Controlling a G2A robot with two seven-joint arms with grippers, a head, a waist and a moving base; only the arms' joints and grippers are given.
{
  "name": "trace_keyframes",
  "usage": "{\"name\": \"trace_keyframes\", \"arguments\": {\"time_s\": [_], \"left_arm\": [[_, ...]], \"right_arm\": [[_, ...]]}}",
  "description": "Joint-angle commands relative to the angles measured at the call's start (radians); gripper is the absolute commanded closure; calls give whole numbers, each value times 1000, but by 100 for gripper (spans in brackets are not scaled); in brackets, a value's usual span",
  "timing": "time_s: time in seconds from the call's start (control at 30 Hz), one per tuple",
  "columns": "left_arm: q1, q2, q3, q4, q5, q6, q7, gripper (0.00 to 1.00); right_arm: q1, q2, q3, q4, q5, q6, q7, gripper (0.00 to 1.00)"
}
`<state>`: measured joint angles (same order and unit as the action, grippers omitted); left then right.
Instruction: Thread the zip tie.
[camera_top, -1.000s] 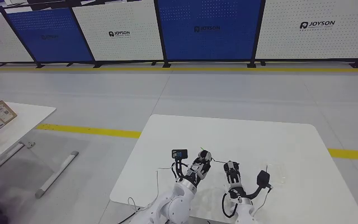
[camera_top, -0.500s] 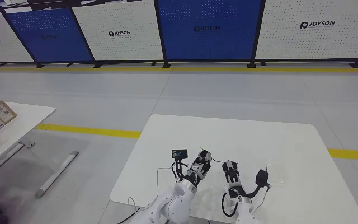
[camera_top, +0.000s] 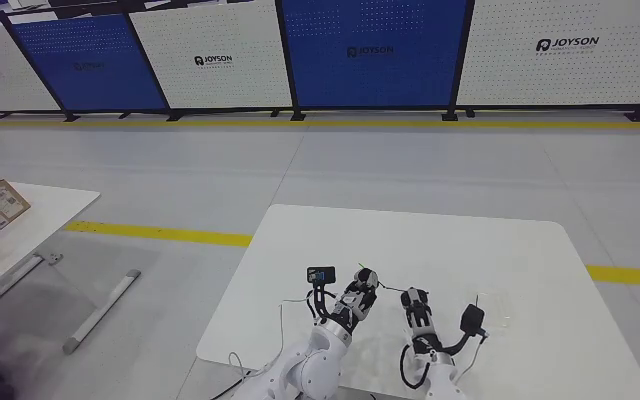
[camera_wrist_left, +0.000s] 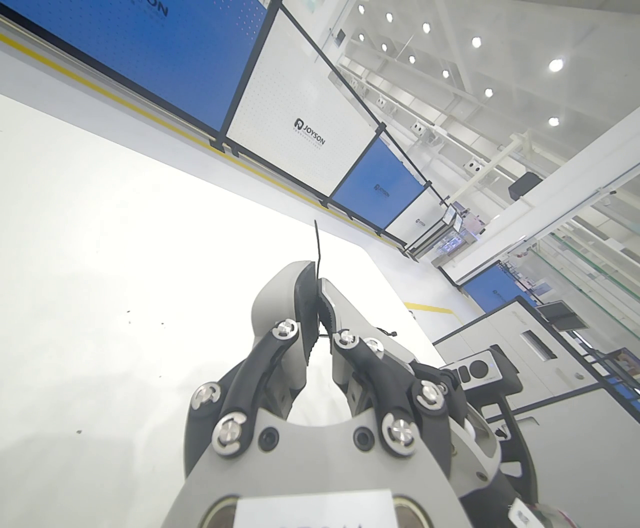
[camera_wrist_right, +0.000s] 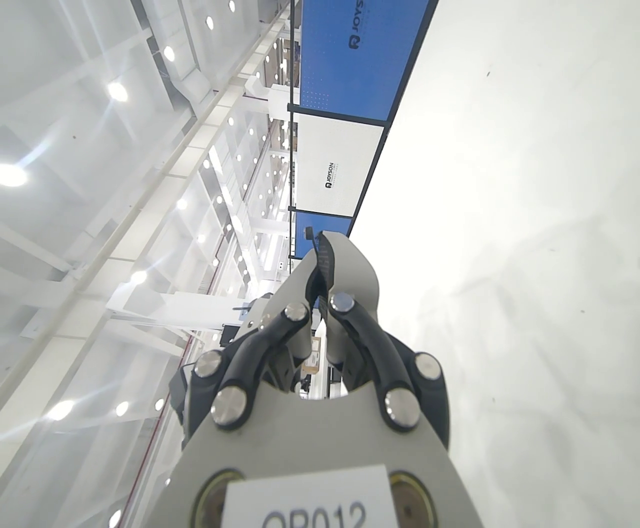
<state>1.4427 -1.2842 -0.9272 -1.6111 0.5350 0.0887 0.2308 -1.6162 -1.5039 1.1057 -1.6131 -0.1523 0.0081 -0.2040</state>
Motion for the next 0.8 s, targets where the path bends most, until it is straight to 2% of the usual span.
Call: {"name": "trace_keyframes", "arguments": {"time_s": [0.0, 0.77], "left_arm": [[0, 0, 0, 0, 0, 0, 0, 100], [0, 0, 0, 0, 0, 0, 0, 100]], "right_arm": [[-3, 0, 2, -3, 1, -3, 1, 100], [21, -6, -15, 15, -5, 20, -6, 100]]}}
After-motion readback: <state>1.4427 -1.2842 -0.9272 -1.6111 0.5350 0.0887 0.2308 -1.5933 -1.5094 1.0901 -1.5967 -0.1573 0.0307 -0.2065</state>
